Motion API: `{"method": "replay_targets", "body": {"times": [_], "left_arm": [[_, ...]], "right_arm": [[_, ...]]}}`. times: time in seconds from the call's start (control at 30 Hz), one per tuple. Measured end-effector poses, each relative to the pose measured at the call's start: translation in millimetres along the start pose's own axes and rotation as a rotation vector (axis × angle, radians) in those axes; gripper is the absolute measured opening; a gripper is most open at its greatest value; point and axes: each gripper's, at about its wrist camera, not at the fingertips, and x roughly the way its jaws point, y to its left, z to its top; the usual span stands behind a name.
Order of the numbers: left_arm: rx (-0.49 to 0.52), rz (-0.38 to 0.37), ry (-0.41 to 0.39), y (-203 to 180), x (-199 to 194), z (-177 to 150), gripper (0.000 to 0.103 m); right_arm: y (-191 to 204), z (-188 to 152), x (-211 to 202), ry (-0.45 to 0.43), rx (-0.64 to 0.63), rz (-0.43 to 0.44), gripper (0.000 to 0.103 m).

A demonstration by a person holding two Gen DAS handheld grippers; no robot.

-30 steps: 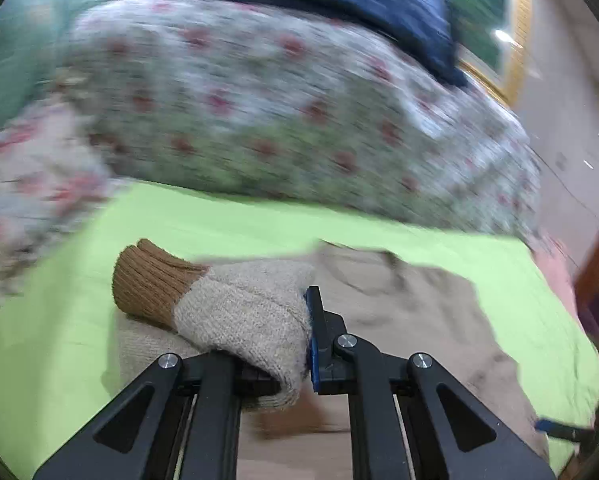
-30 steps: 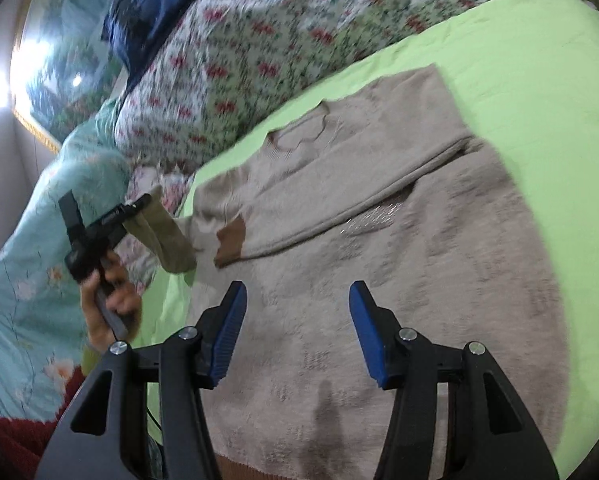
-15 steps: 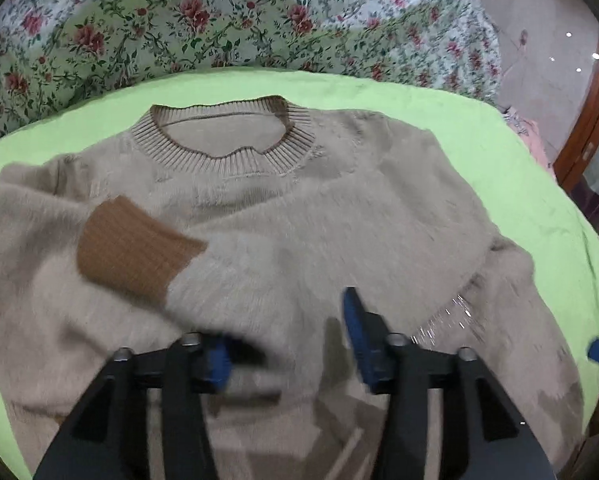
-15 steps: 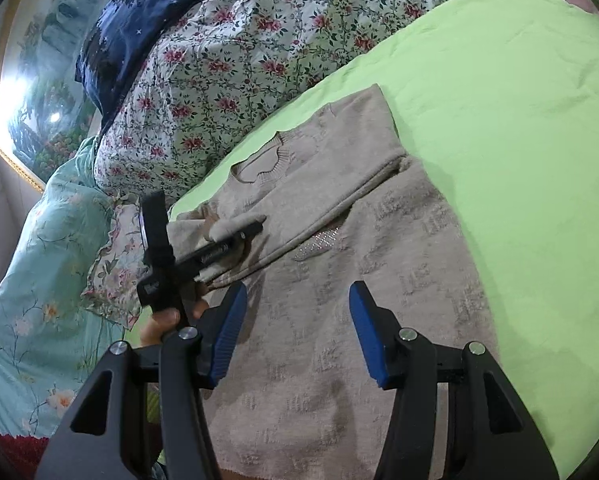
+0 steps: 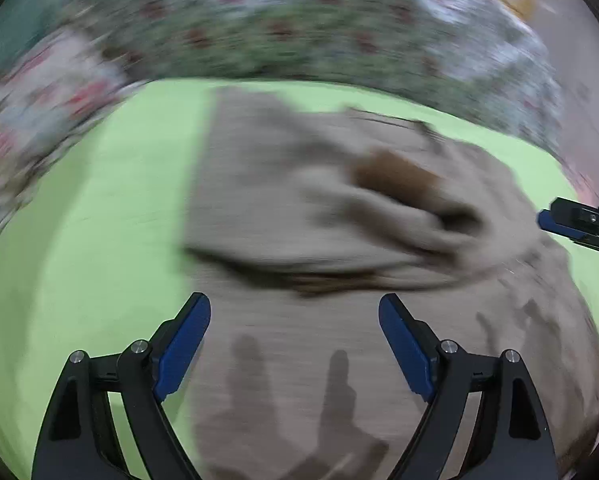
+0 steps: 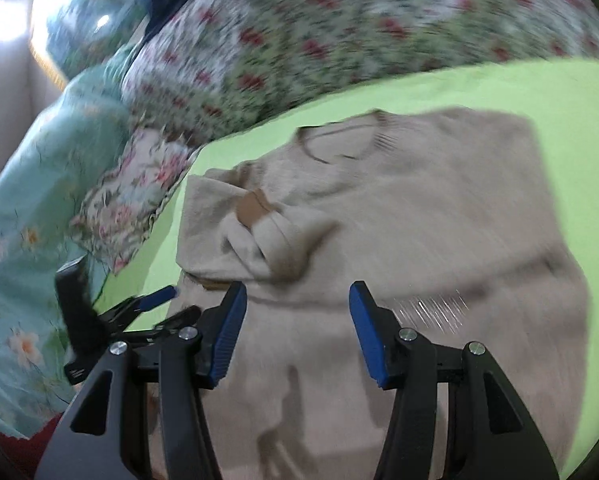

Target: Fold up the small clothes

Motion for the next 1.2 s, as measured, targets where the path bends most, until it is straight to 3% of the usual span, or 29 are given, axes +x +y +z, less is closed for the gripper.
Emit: {"method": "replay_targets", "body": {"times": [0.13,0.23,0.33,0.4,0.5,0.63,0.73,0.83,0.93,1.03,1.1,1.2], "left_arm": [[-0.12,0.071,0.044,48,22,5,0.086],[-0.188,0.04,0.078,63,36,4,0.086],[-0.148,0.084,0.073,55,41,4,0.086],[-0.093,0.111,0.073,46,44,6,0.086],[-0.066,0.119,0.068,41,49,14,0.085],[-0.072,0.147,0.056,39,54,25,0.082],[-0.098,0.172,0.049,34,56,30,0.079],[-0.107,0.175,0.053,29,54,28,0.08],[-0.084,0.243,0.046,20,53,25,0.078],[-0.121,0.25,0.041,28,48,21,0.078],[-0.159,0.236,0.046,36,47,18,0.078],[-0.201,0.228,0.039,44,45,16,0.079]], "right_arm": [[17,45,61,0.082,-0.096,0.004,0.055],[29,66,105,0.168,-0.184,-0.027,0.055],[38,68,140,0.245,-0.246,-0.04,0.054],[39,66,146,0.228,-0.25,-0.045,0.012],[23,68,113,0.092,-0.128,-0.031,0.01],[-31,60,28,-0.13,0.12,-0.034,0.01],[-71,44,-13,-0.219,0.243,-0.078,0.01],[-109,19,-26,-0.216,0.346,-0.129,0.01],[-127,4,-22,-0.189,0.395,-0.152,0.012],[-141,-10,-23,-0.176,0.471,-0.126,0.018],[-138,-12,-28,-0.208,0.459,-0.119,0.019],[-128,-6,-36,-0.236,0.389,-0.11,0.012]]}}
